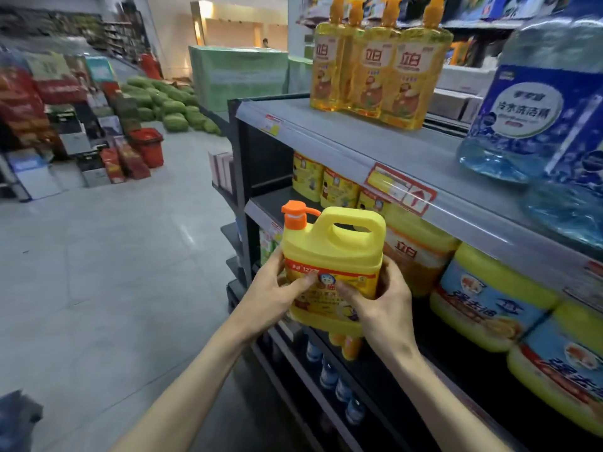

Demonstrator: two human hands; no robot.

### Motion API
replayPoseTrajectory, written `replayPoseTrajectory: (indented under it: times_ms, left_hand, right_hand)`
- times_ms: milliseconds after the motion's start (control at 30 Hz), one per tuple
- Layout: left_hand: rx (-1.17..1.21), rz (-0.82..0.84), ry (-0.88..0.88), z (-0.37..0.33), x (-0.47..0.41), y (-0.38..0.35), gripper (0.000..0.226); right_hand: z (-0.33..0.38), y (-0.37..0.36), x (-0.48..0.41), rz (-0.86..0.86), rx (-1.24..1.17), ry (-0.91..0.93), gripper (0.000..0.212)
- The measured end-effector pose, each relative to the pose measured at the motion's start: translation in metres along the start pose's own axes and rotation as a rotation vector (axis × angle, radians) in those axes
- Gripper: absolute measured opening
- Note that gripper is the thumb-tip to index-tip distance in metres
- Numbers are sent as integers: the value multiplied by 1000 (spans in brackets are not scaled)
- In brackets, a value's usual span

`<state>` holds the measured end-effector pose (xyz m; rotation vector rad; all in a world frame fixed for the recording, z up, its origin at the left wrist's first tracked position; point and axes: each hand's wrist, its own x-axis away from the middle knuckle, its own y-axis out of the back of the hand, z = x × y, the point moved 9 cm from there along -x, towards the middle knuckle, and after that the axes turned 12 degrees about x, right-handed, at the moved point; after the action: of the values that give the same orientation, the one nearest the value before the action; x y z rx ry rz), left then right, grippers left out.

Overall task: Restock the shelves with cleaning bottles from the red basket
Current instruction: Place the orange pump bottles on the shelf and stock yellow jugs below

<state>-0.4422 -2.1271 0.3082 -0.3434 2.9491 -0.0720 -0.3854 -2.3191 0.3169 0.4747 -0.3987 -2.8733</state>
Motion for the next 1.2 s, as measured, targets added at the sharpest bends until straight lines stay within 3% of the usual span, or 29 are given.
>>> replayPoseTrajectory:
  times_ms: [167, 467, 733, 1000, 1200]
  left_hand:
    - [-4, 79, -32, 11, -65, 43, 62]
    - [-66, 253, -75, 36, -181, 101, 68]
    - [-87, 268, -75, 48, -256, 119, 36]
    - [9, 355, -81, 63, -300, 115, 56]
    - [83, 334, -27, 78, -296, 110, 67]
  right_hand:
    - [-11, -48, -48, -52, 27, -52, 61]
    - [-32, -120, -119, -312, 30, -89, 82]
    - [-65, -141, -170, -527, 217, -194, 87]
    - [-79, -153, -203, -524, 165, -219, 99]
    - [-79, -158, -194, -448, 265, -248, 94]
